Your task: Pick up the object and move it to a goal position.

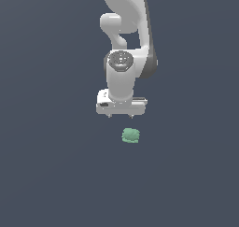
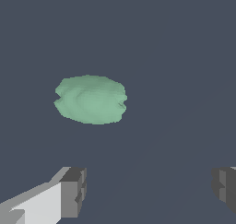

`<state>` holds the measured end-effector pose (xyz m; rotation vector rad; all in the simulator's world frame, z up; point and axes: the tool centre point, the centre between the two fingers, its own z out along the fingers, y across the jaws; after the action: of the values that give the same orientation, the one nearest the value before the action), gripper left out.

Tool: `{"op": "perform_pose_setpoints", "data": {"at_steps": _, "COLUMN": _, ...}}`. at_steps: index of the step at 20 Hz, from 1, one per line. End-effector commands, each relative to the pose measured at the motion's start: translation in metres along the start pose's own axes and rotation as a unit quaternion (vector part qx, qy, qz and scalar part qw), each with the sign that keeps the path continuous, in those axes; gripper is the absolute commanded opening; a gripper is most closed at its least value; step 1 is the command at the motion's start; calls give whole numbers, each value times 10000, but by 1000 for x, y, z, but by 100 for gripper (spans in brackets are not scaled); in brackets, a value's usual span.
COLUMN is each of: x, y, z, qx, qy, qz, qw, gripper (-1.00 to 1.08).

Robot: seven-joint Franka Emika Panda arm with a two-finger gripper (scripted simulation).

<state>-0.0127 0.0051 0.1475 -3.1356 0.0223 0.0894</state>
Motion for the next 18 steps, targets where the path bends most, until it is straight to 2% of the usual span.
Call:
{"op": "perform_pose_setpoints", "data": {"at_steps": 1, "x": 0, "y": 0, "z": 0, "qx": 0, "qy": 0, "qz": 0, "qw": 10000, "gripper": 100}}
{"op": "perform_pose_setpoints", "data": {"at_steps": 10, "x": 3, "y": -28, "z": 0, "qx": 108, "qy": 66, "qz": -314, "qw": 9994, "gripper": 100}}
{"op": "perform_pose_setpoints", "data": {"at_steps": 18, "x": 3, "y": -28, "z": 0, "qx": 104, "qy": 65, "qz": -327, "qw": 9994, "gripper": 100}}
